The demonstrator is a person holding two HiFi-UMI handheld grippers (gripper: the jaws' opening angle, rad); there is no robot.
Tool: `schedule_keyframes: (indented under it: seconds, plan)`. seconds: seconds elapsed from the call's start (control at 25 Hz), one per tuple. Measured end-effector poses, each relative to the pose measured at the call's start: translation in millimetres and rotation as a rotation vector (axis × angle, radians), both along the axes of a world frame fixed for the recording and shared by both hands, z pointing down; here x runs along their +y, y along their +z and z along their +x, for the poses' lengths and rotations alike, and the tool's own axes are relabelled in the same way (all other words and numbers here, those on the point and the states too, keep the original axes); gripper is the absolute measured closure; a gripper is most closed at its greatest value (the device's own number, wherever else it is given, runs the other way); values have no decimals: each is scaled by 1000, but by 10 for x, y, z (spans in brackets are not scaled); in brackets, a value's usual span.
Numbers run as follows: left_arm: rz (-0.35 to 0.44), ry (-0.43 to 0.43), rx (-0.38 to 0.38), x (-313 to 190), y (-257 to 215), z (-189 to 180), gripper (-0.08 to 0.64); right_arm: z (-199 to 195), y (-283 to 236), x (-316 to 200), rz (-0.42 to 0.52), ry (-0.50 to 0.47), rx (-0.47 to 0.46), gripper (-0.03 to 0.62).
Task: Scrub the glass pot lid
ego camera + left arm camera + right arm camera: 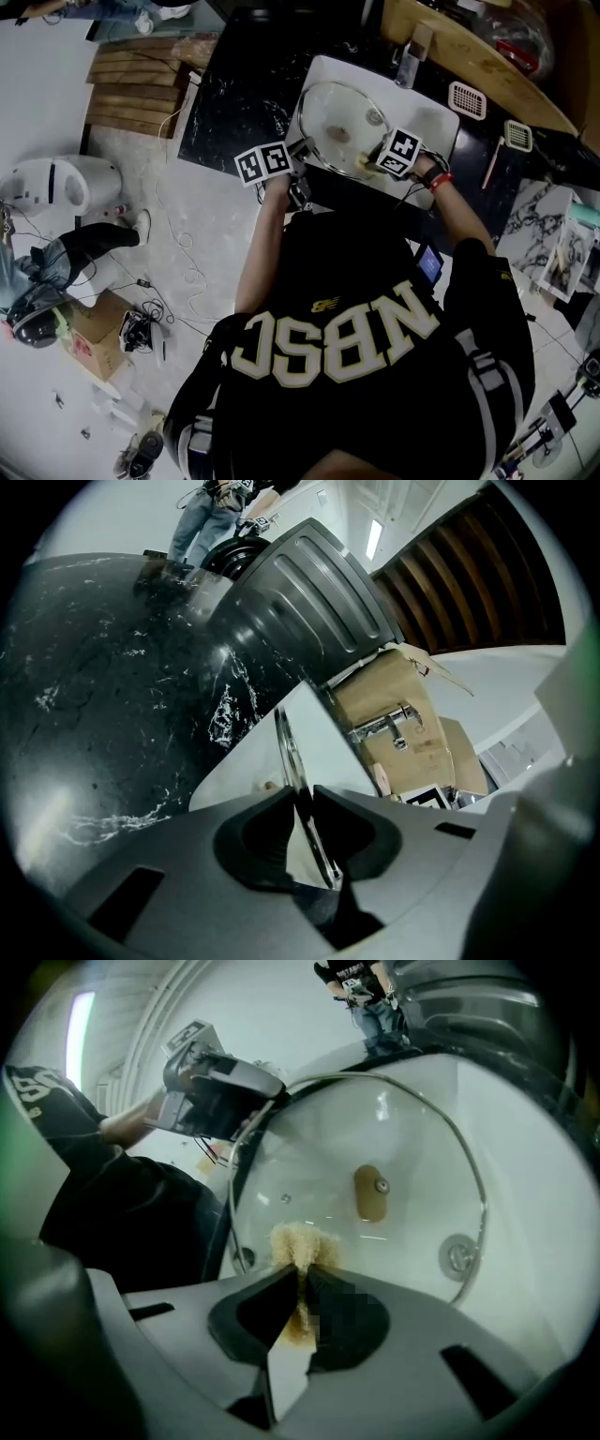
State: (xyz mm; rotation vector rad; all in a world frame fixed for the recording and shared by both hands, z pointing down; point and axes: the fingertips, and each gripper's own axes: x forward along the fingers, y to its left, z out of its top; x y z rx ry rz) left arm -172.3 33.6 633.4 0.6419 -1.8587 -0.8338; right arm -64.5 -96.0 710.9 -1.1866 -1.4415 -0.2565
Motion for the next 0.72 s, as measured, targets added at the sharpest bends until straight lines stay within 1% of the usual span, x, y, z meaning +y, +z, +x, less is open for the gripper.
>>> schedule_keyframes:
  seconds: [0.12,0.24,0.44,0.64,0.72]
  plan:
    - [-9,0,3,18,14,-11,486,19,-99,189,-59,14,-10,554]
    - [-11,3,12,22,28,-20,486,-8,-130,283,-69,33,-38,554]
    - [-16,8,24,24,35,-19,486,-114,-206,489,-135,100,-63,554]
    - [-23,17,47,16,58,-19,488,-244,-185,664,-156,103,-101,552]
    - [-26,21,48,16,61,-25,488,-340,-190,727,-173,125,-124,552]
